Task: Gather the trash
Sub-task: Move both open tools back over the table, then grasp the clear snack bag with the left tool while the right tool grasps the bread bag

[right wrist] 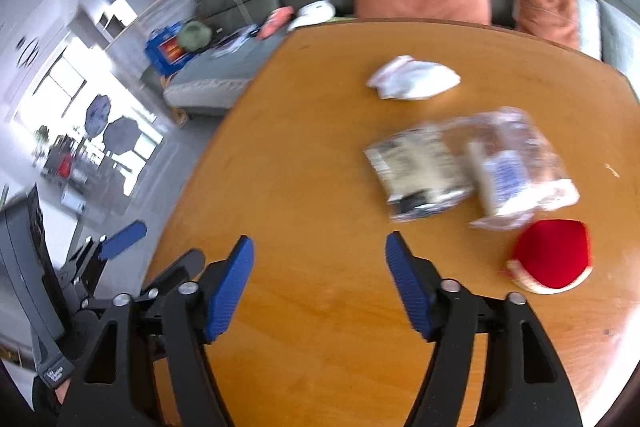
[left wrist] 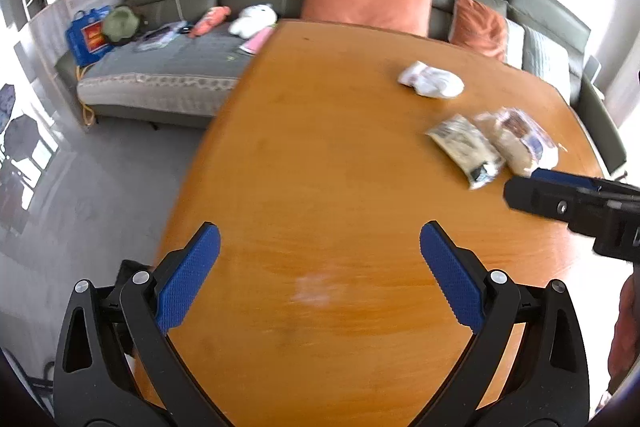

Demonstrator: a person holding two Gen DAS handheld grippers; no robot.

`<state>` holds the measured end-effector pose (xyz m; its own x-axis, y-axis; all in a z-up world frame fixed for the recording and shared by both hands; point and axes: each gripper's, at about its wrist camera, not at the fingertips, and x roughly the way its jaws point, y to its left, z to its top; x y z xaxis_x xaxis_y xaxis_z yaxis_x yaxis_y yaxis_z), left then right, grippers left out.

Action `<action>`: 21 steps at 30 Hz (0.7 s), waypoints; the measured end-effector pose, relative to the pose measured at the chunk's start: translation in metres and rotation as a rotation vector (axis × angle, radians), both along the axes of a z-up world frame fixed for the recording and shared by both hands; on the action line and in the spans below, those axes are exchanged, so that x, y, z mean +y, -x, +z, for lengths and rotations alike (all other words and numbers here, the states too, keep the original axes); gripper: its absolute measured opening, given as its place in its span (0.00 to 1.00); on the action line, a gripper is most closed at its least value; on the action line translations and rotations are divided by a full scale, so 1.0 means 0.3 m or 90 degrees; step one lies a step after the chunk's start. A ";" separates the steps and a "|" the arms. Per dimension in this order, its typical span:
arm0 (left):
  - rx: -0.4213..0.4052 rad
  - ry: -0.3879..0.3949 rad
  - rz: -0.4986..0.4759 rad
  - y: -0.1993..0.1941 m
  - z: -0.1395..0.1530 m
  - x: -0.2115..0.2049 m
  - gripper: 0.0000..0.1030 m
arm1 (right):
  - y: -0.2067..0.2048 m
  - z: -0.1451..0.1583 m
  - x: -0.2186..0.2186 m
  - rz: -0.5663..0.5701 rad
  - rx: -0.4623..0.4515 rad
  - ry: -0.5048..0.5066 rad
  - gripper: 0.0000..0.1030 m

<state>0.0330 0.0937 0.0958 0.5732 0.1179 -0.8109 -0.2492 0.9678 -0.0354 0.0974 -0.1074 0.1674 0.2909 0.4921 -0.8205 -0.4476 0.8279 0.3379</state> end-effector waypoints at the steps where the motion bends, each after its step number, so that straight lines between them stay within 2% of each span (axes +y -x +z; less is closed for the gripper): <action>1: 0.006 0.001 -0.003 -0.022 -0.005 -0.018 0.94 | -0.014 0.001 -0.024 -0.007 -0.001 0.001 0.70; 9: 0.036 0.024 -0.010 -0.165 -0.040 -0.146 0.94 | -0.227 -0.025 -0.182 -0.051 -0.023 0.078 0.82; 19: 0.064 0.050 -0.010 -0.342 -0.075 -0.212 0.94 | -0.442 -0.175 -0.190 -0.024 -0.012 0.187 0.83; 21: 0.068 0.048 -0.016 -0.370 -0.080 -0.227 0.94 | -0.462 -0.199 -0.188 -0.018 -0.004 0.190 0.83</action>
